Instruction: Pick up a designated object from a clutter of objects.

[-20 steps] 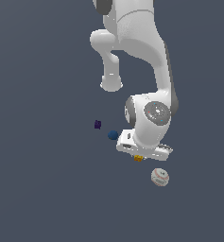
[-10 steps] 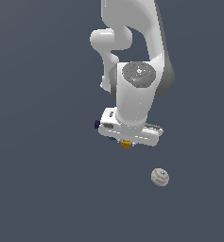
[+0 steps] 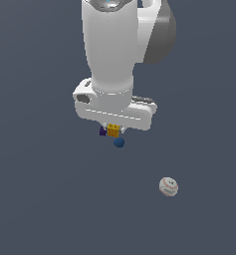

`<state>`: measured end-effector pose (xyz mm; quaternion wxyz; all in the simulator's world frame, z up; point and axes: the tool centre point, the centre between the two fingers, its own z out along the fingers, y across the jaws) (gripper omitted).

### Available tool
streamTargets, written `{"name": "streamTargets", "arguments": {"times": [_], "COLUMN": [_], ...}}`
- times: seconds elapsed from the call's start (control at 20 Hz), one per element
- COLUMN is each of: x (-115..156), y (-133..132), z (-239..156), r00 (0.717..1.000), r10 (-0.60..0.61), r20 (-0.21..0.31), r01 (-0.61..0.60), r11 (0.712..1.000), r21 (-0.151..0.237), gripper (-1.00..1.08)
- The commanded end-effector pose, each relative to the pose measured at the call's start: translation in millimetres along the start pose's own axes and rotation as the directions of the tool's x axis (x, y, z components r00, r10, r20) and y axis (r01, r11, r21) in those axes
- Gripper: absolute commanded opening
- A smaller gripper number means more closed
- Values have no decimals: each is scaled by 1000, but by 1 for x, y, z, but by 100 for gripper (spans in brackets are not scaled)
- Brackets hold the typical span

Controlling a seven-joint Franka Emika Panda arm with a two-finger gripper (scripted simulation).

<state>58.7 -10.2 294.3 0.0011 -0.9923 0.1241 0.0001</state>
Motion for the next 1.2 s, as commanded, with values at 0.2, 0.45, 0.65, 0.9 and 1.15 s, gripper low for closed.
{"name": "streamTargets", "arguments": {"times": [0.2, 0.45, 0.65, 0.9, 1.15], "x": [3, 6, 8, 11, 11], "y": [42, 67, 81, 90, 93], "z": [-68, -109, -131, -147, -152], "r00": [1000, 1000, 1000, 1000, 1000], "r10": [0, -1, -1, -1, -1], "r20": [0, 0, 0, -1, -1], "r01": [0, 1, 1, 1, 1], "r11": [1000, 1000, 1000, 1000, 1000], "r21": [0, -1, -2, -2, -2], "gripper": [-100, -100, -100, -100, -100]}}
